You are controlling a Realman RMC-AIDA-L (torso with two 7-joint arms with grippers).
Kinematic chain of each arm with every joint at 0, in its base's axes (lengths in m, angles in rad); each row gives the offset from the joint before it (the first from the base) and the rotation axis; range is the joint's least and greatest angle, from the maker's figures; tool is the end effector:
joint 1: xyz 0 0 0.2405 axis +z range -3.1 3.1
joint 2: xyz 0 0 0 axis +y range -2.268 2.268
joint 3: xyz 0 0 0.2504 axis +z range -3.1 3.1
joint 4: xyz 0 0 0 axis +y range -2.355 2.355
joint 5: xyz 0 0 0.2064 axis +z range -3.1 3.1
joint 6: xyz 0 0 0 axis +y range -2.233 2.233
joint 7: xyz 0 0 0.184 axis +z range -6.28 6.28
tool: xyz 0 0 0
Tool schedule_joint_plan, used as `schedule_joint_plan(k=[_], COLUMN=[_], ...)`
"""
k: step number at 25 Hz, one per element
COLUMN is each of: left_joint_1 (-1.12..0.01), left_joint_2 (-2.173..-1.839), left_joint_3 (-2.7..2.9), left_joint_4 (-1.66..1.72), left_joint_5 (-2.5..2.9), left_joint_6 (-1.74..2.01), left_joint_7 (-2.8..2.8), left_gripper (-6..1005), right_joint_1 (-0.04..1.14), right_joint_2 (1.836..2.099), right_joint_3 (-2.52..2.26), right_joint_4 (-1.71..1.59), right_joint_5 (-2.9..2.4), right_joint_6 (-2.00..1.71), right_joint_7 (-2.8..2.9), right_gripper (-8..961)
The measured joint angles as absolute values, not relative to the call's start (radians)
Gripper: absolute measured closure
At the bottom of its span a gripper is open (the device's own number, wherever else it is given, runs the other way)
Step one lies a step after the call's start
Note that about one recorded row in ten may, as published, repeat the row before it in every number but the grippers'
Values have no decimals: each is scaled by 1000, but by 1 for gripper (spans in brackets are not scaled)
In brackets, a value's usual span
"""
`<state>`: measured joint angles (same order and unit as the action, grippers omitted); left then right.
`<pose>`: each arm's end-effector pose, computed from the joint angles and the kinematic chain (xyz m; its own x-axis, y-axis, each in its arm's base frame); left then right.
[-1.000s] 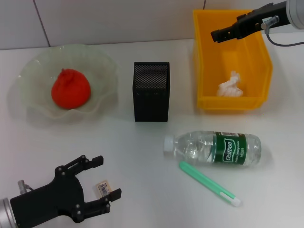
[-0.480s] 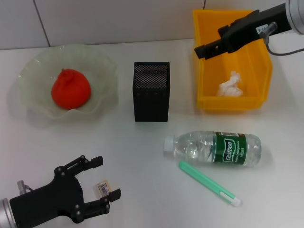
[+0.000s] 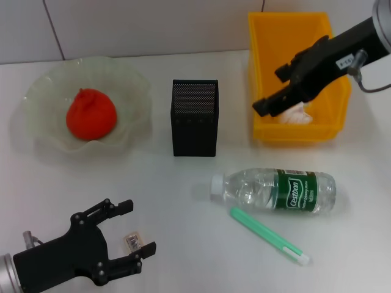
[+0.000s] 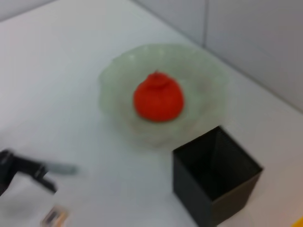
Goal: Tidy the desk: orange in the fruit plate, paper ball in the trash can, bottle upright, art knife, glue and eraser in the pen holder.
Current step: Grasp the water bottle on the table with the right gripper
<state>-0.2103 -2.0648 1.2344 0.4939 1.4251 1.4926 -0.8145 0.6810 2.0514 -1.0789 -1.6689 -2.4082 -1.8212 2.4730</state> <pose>-0.2745 0.2435 -0.0780 0.8029 0.1161 0.5847 0.3139 -0.9162 -0.2491 0.1125 0.3600 0.0503 0.8807 -0.4737 -0.0030 -0.4382 -0.8123 -0.3848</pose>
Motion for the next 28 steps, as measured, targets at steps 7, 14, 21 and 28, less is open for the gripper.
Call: schedule_joint_plan(k=[7,14,21,28], left_joint_1=[-209,-201,-192,-192], left_joint_2=[-2065,-2063,-2063,-2063], left_joint_3=[1231,1225,1225,1224], left_joint_4=[494,494,494,494], left_joint_5=[1425,1425,1425,1425], left_joint_6=[1493,1518,1520,1516], left_joint_7=[-823,-824,-819,-818], left_gripper=[152,153,153,154], right_joint_1=[739,805,833,786], right_joint_2=[2051,2062,2074,2076], right_joint_3=[-1118,-1185,-1235,-1238], right_joint_4=[-1604,-1456,-1429,-1482], right_joint_5=[-2422,-2514,-2622,-2658], right_joint_6=[-1929,-1901,-1933,-1981], right_joint_7=[2355,2240,2197,2090], right_gripper=[106,112,118,125])
